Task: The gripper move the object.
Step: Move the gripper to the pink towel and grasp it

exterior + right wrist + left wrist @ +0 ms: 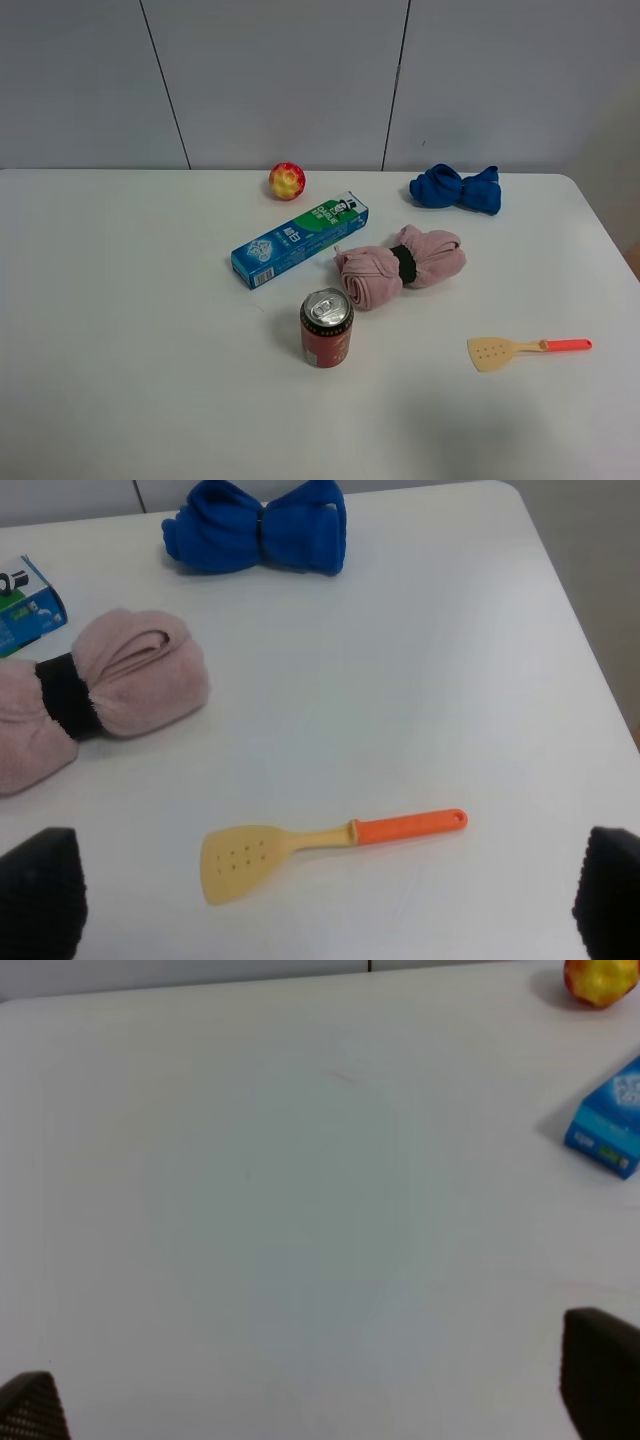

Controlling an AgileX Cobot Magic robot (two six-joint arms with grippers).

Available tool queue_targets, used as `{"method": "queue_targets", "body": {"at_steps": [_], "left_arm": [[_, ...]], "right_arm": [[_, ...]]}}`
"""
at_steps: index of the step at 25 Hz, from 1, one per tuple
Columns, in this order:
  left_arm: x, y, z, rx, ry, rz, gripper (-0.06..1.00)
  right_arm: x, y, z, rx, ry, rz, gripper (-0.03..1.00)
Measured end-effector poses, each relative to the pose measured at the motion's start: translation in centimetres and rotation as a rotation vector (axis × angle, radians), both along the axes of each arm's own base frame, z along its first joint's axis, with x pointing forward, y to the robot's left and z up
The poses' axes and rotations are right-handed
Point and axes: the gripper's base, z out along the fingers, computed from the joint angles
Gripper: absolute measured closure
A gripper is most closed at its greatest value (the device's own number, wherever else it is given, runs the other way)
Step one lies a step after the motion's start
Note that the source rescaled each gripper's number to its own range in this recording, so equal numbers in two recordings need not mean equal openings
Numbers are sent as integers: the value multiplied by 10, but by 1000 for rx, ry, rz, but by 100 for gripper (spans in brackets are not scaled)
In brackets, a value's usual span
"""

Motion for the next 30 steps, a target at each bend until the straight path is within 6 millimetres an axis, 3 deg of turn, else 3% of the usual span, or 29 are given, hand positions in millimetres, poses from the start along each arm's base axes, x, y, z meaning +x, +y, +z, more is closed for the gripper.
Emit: {"method": "queue_targets", "body": {"at_steps": [30], "left_arm": [[0,0,0,0,0,0,-6]], "right_arm": [[0,0,0,0,0,0,-3]]}}
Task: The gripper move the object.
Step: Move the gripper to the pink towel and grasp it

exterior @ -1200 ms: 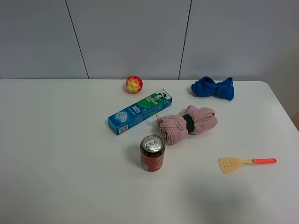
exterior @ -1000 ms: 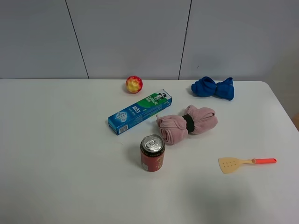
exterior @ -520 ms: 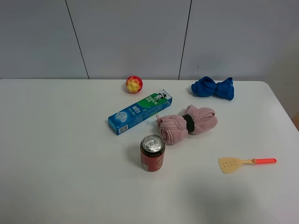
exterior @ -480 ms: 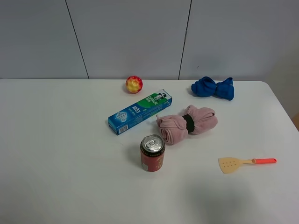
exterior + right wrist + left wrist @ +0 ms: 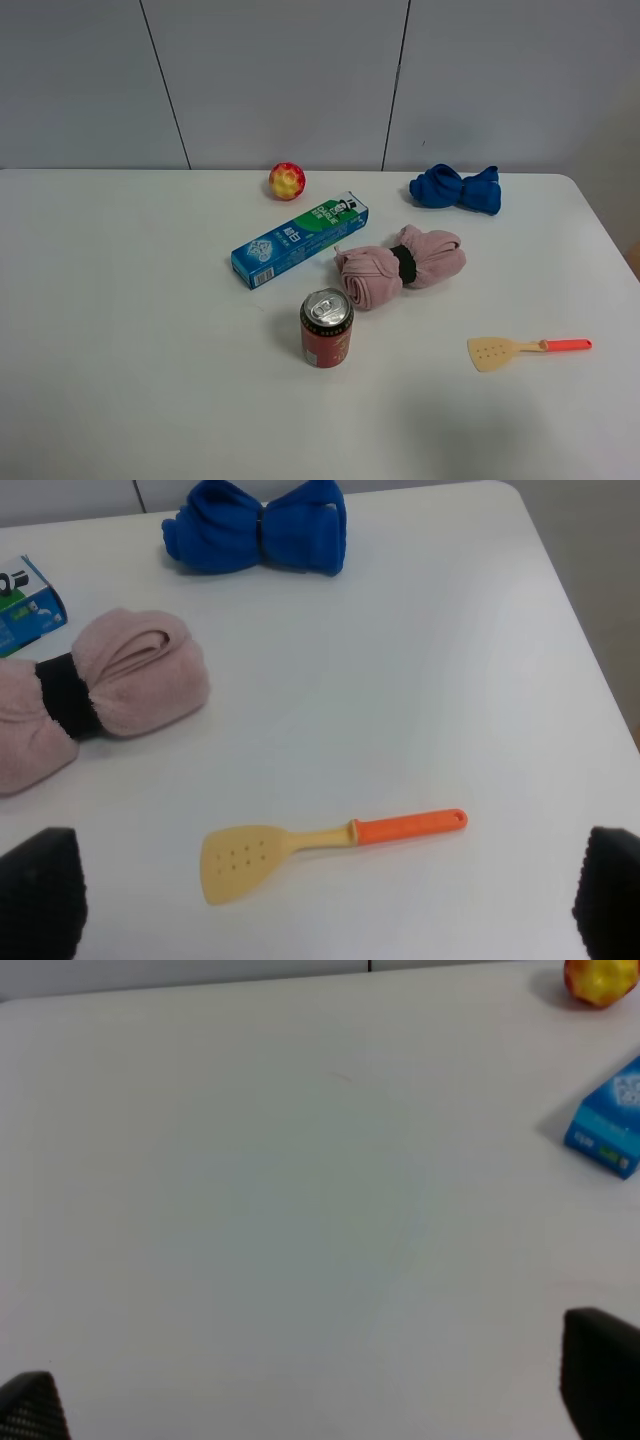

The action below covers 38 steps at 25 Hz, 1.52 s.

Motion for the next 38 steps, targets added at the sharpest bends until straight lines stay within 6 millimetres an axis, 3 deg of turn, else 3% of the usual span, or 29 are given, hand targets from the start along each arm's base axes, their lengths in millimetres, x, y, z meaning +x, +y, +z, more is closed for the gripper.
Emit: {"method": "queue_targets", "body": {"at_steps": [26,34,38], "left_arm": [[0,0,0,0,0,0,-6],[0,0,0,0,0,0,-6],[0,0,0,0,0,0,-6]], "right_arm": [[1,2,0,27,7,18,-3],[52,10,-3,134,311,96,-3],[84,12,16,195,405,104,-3]]}}
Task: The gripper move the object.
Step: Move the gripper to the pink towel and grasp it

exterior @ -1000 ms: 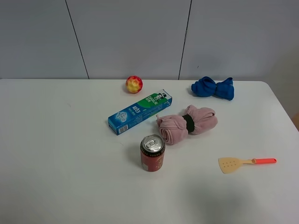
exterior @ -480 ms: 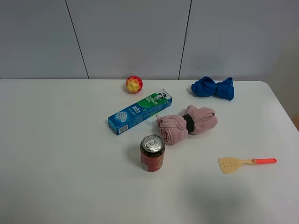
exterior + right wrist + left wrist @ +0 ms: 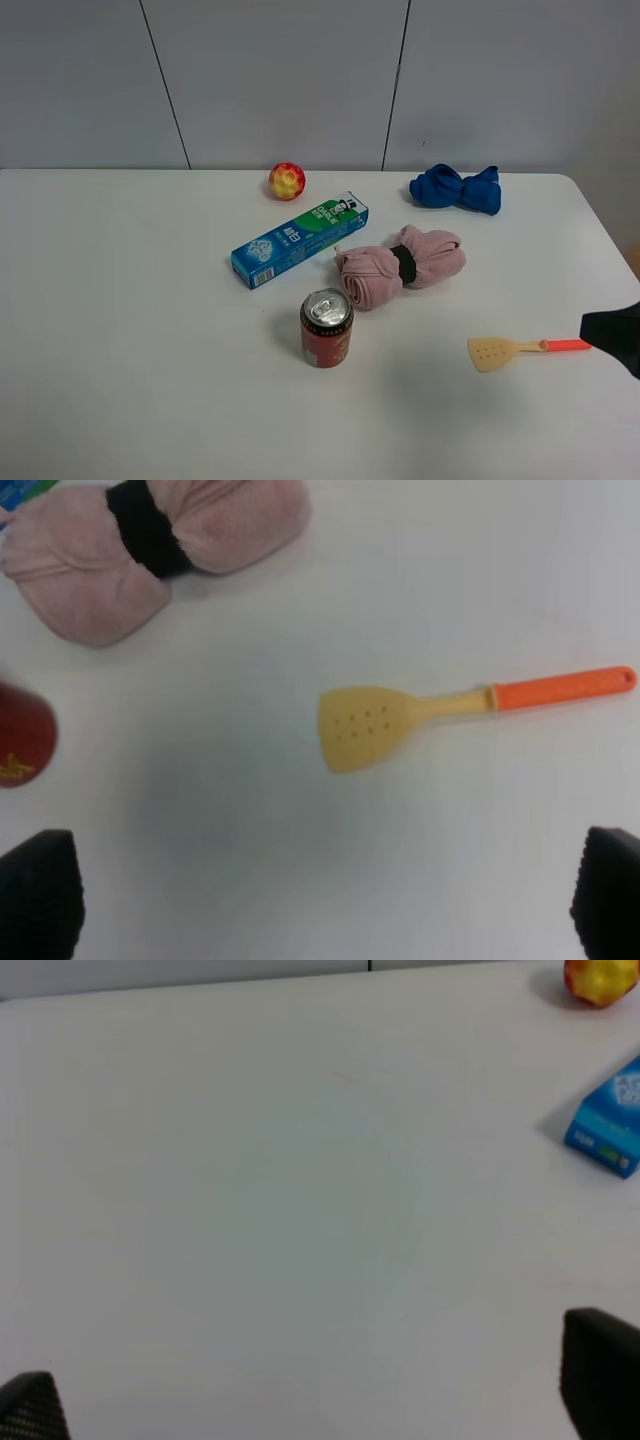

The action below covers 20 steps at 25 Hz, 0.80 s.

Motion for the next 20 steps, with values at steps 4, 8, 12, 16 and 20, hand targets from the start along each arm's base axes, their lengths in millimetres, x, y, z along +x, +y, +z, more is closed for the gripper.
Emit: {"method": "queue_targets", "body": {"at_steps": [4,8,12,16,20], "left_arm": [[0,0,0,0,0,0,-6],[0,0,0,0,0,0,-6],[0,0,0,0,0,0,-6],[0,0,0,0,0,0,-6],[0,0,0,0,0,0,-6]], "right_arm": [[38,-2,23,64,40,-69,-3],[75,-3,30,165,98,-180,-3],[104,1,12,312,229,-277,-3],[133,2,-11,380,323,-331,-3],[155,4,-30,456,373,-382,-3]]}}
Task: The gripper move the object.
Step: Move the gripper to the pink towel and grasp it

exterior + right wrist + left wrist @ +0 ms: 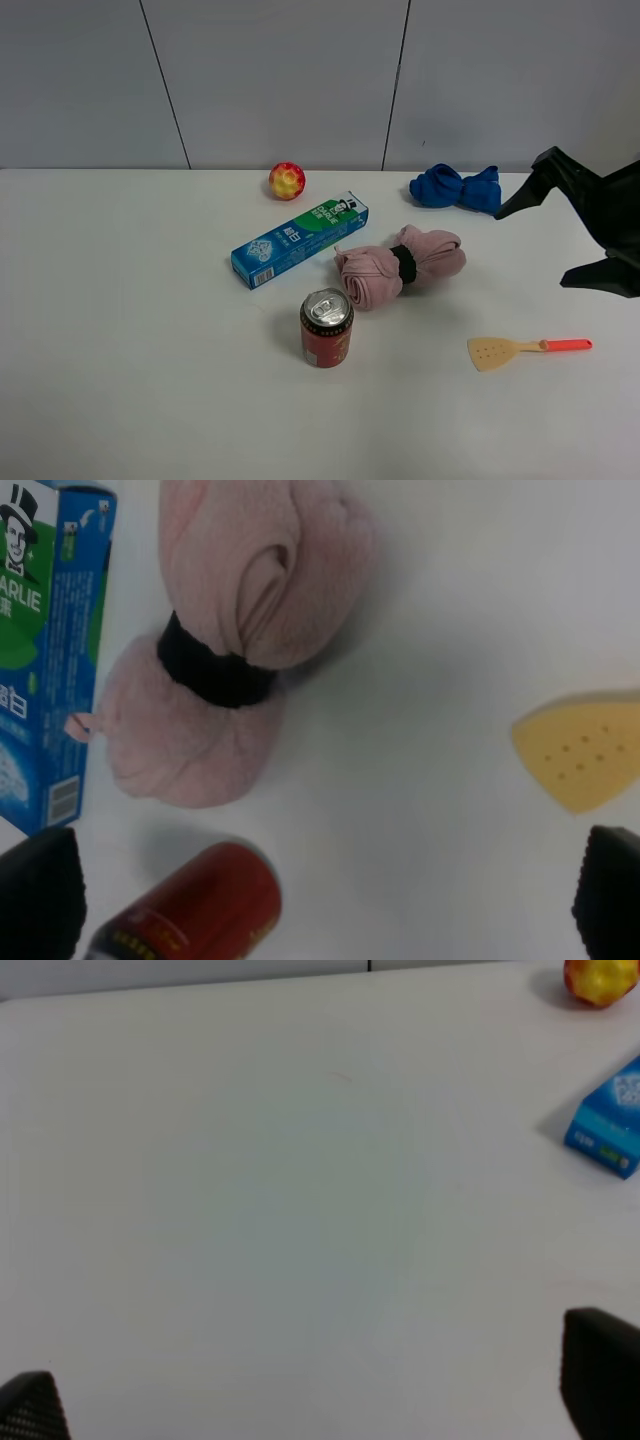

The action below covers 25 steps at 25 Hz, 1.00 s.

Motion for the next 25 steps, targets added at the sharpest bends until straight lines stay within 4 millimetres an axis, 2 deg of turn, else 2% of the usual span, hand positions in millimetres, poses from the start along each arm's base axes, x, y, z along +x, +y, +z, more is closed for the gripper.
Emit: {"method": "queue_targets", "body": {"at_steps": [4,11,15,20,25], "left_arm": [[0,0,0,0,0,0,-6],[0,0,0,-1,0,-1,-6],[0,0,0,-1,0,-1,-6],[0,0,0,-1,0,-1,-6],[0,0,0,-1,0,-1,-6]], "right_arm": [[17,8,-13,97,26,-93,-3],[39,56,-35,158,-1,-171,-3],[46,77,-54,169,44,-196,-3],[50,90,-80,149,126,-224,-3],[55,97,-93,150,129,-273,-3]]}}
